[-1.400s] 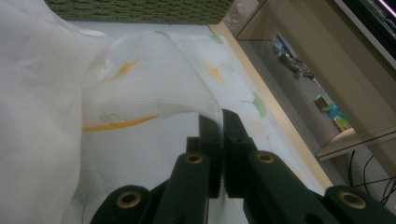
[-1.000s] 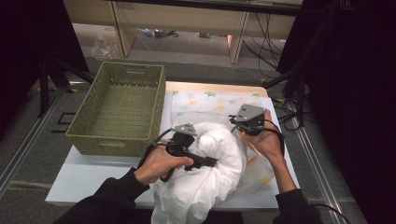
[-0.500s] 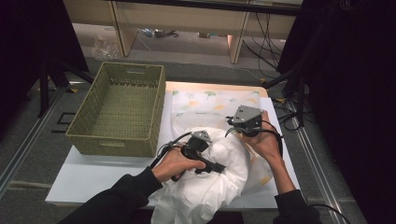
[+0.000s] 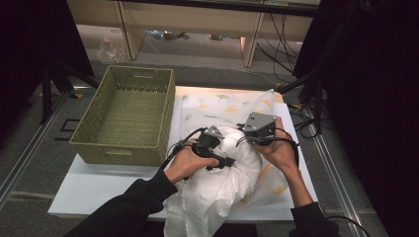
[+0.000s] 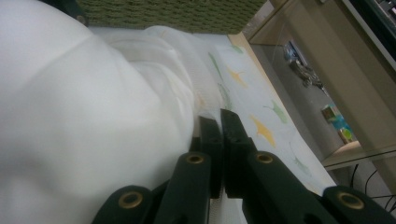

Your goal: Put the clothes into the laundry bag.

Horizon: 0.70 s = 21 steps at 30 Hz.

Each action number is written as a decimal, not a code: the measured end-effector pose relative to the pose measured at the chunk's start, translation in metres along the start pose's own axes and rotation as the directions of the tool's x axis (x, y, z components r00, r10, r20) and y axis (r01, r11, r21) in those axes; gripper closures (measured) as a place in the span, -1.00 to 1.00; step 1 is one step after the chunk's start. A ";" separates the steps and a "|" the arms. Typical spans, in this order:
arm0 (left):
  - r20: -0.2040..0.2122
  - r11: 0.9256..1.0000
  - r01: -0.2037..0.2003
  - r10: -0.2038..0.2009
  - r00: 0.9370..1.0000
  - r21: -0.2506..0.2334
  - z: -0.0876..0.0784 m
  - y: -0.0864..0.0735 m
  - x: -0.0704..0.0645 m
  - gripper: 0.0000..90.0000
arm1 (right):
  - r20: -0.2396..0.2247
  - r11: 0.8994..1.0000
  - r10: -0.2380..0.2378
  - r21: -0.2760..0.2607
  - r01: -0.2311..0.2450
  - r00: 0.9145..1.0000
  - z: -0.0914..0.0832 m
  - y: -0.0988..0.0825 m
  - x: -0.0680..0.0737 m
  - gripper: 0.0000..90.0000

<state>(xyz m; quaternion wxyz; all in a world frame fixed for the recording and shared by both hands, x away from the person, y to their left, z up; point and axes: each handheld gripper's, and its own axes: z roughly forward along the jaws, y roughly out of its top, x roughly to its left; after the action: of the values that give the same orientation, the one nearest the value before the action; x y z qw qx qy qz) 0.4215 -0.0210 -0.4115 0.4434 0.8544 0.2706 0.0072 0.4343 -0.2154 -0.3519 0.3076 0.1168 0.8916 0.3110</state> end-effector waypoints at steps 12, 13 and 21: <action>0.044 0.997 0.075 -0.075 0.996 0.004 0.032 -0.016 0.009 -0.48 | -0.004 1.000 0.010 -0.001 -0.010 1.000 -0.004 0.002 0.002 1.00; 0.045 0.998 0.069 -0.069 0.997 -0.003 0.029 -0.016 0.008 -0.48 | -0.004 1.000 0.010 -0.001 -0.010 1.000 -0.004 0.002 0.002 1.00; -0.036 0.995 -0.043 0.040 0.999 -0.087 -0.021 -0.009 -0.002 -0.65 | -0.013 1.000 0.005 -0.007 -0.005 1.000 -0.004 0.000 0.001 1.00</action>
<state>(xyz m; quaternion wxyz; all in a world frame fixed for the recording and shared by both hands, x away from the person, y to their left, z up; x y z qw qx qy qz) 0.4106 -0.0017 -0.4051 0.4754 0.8395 0.2597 0.0429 0.4309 -0.2169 -0.3494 0.3016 0.1158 0.8922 0.3155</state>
